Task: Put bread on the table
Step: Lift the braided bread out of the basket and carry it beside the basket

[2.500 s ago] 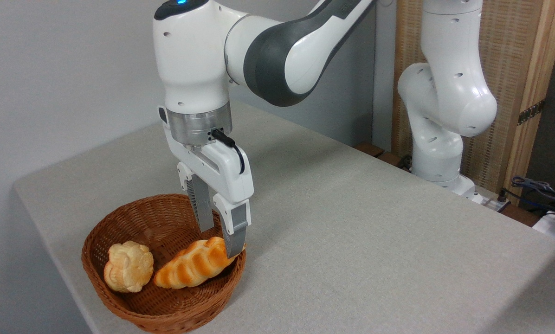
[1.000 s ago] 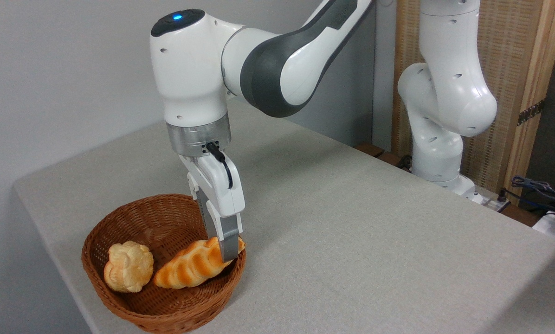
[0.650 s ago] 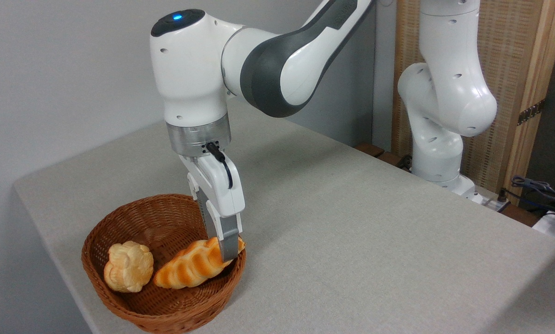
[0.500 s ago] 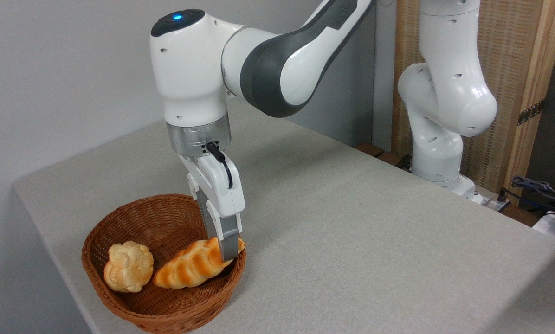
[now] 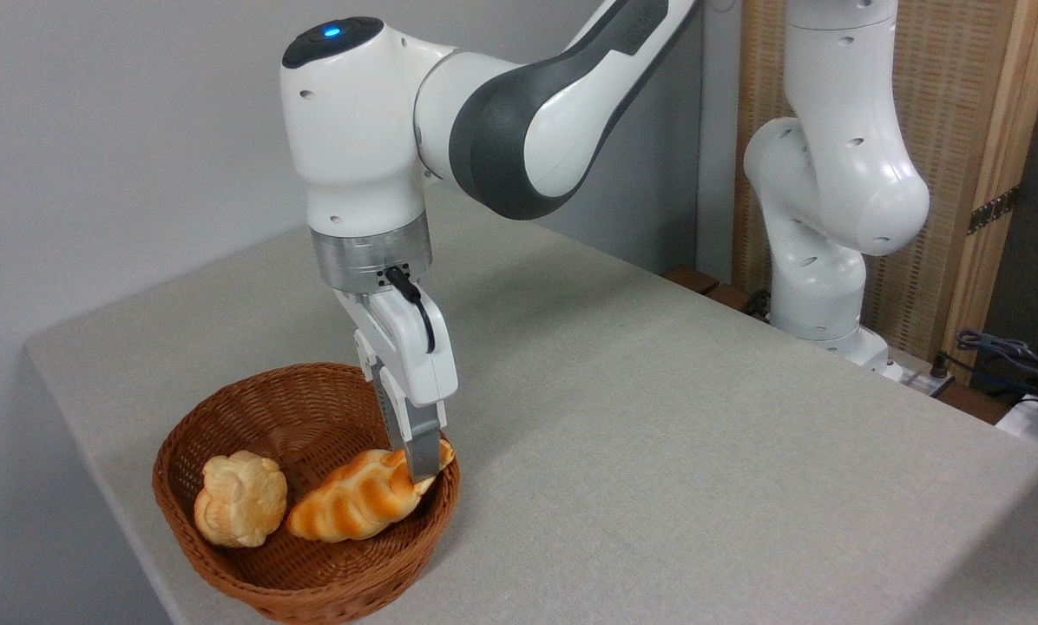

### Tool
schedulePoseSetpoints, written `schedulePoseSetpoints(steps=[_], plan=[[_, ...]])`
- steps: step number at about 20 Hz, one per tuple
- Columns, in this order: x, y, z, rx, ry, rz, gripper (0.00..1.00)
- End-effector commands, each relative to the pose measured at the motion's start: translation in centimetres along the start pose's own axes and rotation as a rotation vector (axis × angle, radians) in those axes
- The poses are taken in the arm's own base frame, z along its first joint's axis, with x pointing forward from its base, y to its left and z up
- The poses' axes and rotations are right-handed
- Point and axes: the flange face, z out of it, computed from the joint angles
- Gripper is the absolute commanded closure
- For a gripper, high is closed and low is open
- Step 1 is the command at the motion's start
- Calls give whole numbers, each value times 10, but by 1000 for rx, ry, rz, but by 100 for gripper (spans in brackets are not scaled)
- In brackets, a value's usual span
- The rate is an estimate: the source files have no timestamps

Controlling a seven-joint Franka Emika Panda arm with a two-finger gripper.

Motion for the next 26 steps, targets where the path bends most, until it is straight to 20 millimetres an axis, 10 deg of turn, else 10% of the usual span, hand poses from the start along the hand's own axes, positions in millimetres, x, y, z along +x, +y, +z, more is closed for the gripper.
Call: schedulePoseSetpoints(steps=[1, 26], plan=[[-2, -3, -11, 22, 25, 1, 72], [-57, 38, -142, -72, 80, -94, 67]])
